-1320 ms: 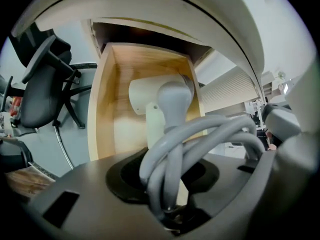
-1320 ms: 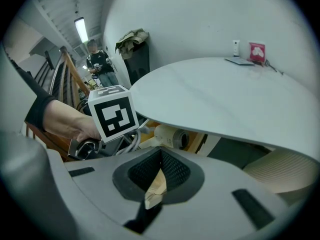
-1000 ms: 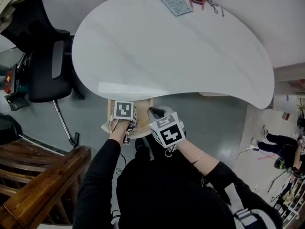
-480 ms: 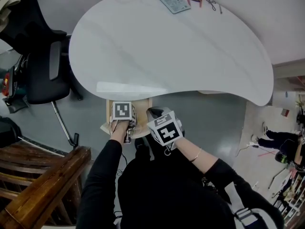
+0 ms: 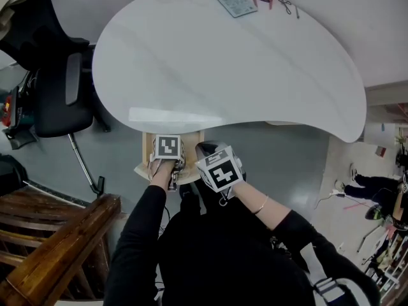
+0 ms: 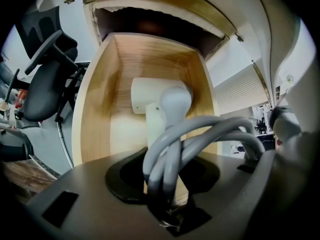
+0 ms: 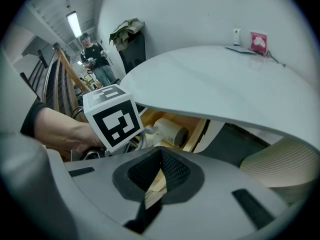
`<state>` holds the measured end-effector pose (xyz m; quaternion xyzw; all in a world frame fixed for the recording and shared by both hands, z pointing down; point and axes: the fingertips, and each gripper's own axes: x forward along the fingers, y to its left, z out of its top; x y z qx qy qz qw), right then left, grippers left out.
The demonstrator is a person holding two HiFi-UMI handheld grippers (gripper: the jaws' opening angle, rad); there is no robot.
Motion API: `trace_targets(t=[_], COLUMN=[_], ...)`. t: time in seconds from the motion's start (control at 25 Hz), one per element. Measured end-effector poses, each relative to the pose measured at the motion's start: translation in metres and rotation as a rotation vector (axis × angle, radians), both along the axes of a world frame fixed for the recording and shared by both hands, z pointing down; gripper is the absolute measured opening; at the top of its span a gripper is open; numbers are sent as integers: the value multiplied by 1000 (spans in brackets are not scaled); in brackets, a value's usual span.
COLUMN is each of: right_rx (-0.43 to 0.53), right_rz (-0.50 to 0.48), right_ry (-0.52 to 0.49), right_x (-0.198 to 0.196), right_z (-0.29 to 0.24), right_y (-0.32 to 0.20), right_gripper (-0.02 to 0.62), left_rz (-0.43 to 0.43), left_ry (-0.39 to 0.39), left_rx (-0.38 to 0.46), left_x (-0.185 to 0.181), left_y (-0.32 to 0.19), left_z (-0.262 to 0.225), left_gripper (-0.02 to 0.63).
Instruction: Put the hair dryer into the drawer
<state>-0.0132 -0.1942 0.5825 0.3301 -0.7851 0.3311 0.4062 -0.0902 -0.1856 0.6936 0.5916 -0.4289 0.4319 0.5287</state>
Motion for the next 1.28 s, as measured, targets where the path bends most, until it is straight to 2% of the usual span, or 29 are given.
trace_targets(t=[0.12,0.24,0.36,0.6,0.76,0.88,1.08,1.2,1.28], right_rx=[17,16,14,13,26,44,65,85,99], right_rz=[5,8,9,7,6,8,2,4,6], right_ry=[3,1,3,-4,-14,-14,-14,-19,-25], right_x=[3,5,7,6,3,2,-2,-4,-5], right_z=[2,2,3,0,-4,-6,-14,-21,-26], right_y=[-2,0,1,3,3,0,-1,-1,-1], right_gripper=[5,5,5,5,5,5,5,5,5], left_rz=[1,5,6,27,33,-10,-77,-105,-116], left_ry=[-1,-34,-38,-78,-45,9,75,102,100], left_rx=[4,17,57,141,195,192,264,313,358], left_x=[2,-1,0,-8,-6,-4,-10,-16,-22], left_y=[0,-1,-7,-14,-18,-13,-21,-22,-23], left_z=[4,4,4,-10,-27,-39,-64,-80,-91], left_gripper=[173,189,219,225,225,225,221,186,123])
